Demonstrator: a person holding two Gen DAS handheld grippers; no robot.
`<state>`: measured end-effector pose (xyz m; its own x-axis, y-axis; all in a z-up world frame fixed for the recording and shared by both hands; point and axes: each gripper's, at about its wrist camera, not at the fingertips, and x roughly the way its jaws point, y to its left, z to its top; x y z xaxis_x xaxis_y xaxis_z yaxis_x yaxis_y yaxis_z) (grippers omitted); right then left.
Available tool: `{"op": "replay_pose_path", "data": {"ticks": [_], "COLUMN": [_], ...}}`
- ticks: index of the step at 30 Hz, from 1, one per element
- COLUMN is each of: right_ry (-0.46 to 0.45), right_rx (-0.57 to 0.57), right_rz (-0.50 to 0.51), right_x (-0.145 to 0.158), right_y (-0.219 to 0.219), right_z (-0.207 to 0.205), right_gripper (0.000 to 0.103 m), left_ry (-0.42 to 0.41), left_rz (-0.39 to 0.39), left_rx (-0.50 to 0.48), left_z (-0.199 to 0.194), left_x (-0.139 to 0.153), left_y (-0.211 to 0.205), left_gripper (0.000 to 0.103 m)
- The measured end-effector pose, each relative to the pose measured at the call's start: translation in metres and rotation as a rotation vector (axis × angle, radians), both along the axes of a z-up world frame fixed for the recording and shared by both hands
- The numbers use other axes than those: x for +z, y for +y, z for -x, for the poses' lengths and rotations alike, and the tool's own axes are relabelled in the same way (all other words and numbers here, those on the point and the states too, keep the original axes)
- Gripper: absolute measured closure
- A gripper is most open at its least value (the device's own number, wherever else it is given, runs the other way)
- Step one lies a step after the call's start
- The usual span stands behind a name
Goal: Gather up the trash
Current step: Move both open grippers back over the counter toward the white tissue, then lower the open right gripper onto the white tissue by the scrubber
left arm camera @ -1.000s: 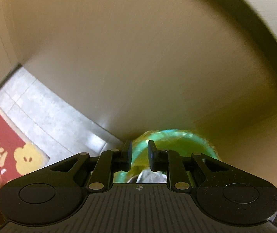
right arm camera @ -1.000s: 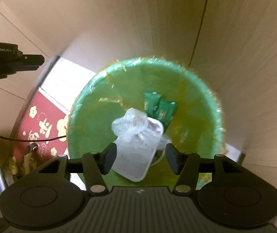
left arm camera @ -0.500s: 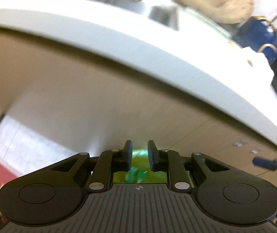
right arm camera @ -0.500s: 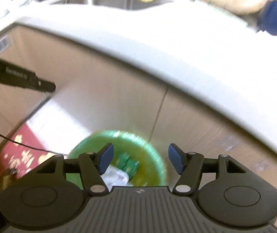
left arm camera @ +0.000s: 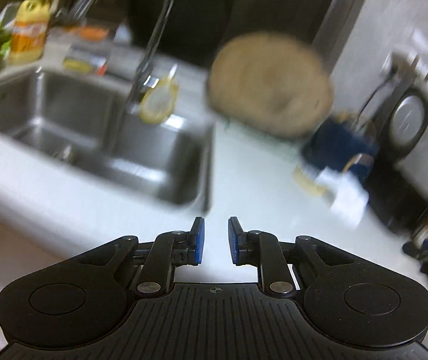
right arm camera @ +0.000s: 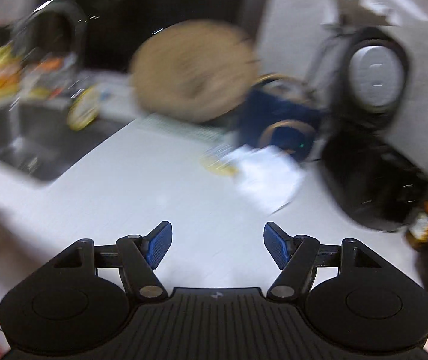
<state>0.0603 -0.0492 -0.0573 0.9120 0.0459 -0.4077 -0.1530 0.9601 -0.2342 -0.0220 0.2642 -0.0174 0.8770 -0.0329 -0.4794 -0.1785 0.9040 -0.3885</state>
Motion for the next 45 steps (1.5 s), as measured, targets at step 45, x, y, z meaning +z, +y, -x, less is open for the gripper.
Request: {"op": "replay_pose_path", "data": {"ticks": [45], "right_ry": [0.367], "right_rx": [0.07], "right_rz": [-0.218], "right_x": [-0.057], "right_y": [-0.072], "right_z": [-0.305], "right_gripper": [0.015], "left_ry": [0.14], "left_rz": [-0.007], "left_rx": [-0.078], "left_z": [-0.19], "left_x": [-0.008], "left_y": [-0.089], "left_gripper": [0.083]}}
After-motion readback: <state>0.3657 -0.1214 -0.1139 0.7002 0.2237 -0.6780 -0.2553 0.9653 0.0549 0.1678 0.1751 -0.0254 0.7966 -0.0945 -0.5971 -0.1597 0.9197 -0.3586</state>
